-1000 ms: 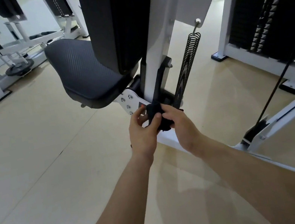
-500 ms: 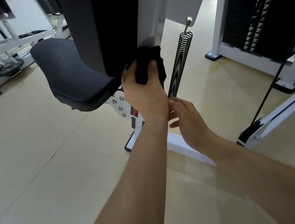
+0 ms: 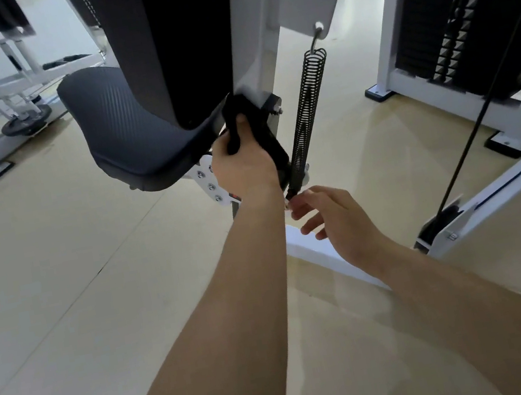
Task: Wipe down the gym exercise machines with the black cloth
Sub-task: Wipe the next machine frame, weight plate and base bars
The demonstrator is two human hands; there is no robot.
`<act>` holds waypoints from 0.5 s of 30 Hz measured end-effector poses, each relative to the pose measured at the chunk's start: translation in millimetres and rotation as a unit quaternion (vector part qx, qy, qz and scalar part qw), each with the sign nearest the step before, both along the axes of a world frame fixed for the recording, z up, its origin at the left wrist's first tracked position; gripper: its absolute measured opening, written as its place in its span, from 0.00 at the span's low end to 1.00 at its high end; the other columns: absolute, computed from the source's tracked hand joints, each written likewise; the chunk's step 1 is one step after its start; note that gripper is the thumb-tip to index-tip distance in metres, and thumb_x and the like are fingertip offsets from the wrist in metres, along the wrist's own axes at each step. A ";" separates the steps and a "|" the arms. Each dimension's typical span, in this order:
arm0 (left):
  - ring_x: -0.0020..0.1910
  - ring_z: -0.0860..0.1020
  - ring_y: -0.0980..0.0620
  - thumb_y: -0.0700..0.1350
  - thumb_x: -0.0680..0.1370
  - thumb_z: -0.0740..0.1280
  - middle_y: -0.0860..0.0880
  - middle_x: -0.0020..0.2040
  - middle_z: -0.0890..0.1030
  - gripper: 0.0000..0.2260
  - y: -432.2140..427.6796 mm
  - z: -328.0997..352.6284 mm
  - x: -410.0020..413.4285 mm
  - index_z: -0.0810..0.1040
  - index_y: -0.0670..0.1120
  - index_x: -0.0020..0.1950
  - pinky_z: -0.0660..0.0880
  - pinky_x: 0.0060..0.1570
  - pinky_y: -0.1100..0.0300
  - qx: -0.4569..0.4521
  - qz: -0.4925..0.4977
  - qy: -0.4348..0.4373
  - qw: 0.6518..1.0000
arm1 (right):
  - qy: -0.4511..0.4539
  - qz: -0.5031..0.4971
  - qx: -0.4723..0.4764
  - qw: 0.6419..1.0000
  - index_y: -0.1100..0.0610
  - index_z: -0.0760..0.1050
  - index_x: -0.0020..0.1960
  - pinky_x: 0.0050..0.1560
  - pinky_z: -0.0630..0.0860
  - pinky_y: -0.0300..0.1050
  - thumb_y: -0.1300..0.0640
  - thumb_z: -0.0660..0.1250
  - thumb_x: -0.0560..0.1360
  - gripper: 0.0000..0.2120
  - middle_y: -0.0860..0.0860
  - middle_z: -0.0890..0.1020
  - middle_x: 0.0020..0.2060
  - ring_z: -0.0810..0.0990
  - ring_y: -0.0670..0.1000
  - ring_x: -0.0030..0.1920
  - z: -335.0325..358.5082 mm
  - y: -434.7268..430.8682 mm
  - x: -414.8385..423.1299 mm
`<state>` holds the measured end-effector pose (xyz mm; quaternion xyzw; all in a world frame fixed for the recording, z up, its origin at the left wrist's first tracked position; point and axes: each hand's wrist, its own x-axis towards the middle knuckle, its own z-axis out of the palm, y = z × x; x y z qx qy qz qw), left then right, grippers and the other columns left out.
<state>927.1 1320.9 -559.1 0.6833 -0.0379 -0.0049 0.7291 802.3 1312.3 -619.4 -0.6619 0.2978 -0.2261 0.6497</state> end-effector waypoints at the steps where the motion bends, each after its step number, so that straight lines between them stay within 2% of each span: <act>1: 0.46 0.81 0.52 0.54 0.79 0.69 0.51 0.45 0.84 0.13 1.6 2.4 -2.2 0.84 0.45 0.53 0.75 0.47 0.66 0.006 0.001 0.006 1.000 | 0.006 0.004 -0.008 1.000 0.54 0.82 0.47 0.44 0.71 0.43 0.49 0.58 0.78 0.16 0.50 0.84 0.44 0.79 0.48 0.38 1.1 1.3 -2.8; 5: 0.43 0.78 0.52 0.54 0.78 0.69 0.53 0.45 0.83 0.12 -8.5 40.7 -25.3 0.83 0.47 0.54 0.71 0.41 0.64 0.027 -0.006 -0.034 0.999 | 0.032 0.013 -0.055 0.998 0.56 0.79 0.45 0.43 0.73 0.44 0.51 0.60 0.80 0.13 0.50 0.83 0.43 0.79 0.51 0.40 13.3 3.5 -6.1; 7: 0.42 0.76 0.53 0.54 0.79 0.70 0.51 0.45 0.82 0.13 -17.7 56.7 -36.4 0.82 0.44 0.54 0.67 0.36 0.67 0.004 -0.003 -0.028 1.000 | 0.035 0.014 -0.096 0.995 0.55 0.77 0.41 0.41 0.71 0.47 0.53 0.59 0.78 0.12 0.48 0.80 0.37 0.74 0.54 0.37 23.1 1.1 -5.4; 8: 0.42 0.75 0.52 0.53 0.79 0.70 0.50 0.45 0.81 0.14 -19.7 60.2 -40.0 0.82 0.43 0.54 0.66 0.35 0.69 -0.012 0.001 -0.024 1.000 | 0.039 0.012 -0.114 0.993 0.56 0.75 0.39 0.40 0.68 0.47 0.55 0.58 0.78 0.12 0.47 0.77 0.34 0.70 0.52 0.35 27.7 -1.0 -5.7; 10: 0.43 0.77 0.51 0.51 0.79 0.70 0.49 0.45 0.82 0.13 -19.0 60.3 -41.5 0.83 0.42 0.54 0.65 0.37 0.71 -0.039 0.017 -0.031 0.999 | 0.043 0.007 -0.139 0.989 0.56 0.76 0.40 0.38 0.67 0.42 0.56 0.59 0.79 0.12 0.45 0.77 0.34 0.70 0.47 0.33 35.4 -5.7 -8.1; 12: 0.46 0.79 0.51 0.52 0.78 0.71 0.48 0.49 0.85 0.13 -16.0 62.0 -37.9 0.84 0.43 0.54 0.65 0.41 0.71 -0.041 0.038 -0.044 0.997 | 0.052 0.006 -0.147 0.988 0.52 0.79 0.43 0.38 0.70 0.38 0.55 0.60 0.80 0.11 0.43 0.81 0.39 0.77 0.46 0.36 39.4 -9.1 -12.4; 15: 0.49 0.81 0.51 0.54 0.78 0.71 0.48 0.51 0.86 0.14 -18.0 72.3 -29.5 0.85 0.44 0.55 0.70 0.47 0.67 -0.057 0.041 -0.012 0.997 | 0.067 0.002 -0.144 0.987 0.48 0.80 0.46 0.41 0.72 0.40 0.55 0.62 0.80 0.09 0.41 0.81 0.43 0.81 0.48 0.43 36.1 -12.5 -19.7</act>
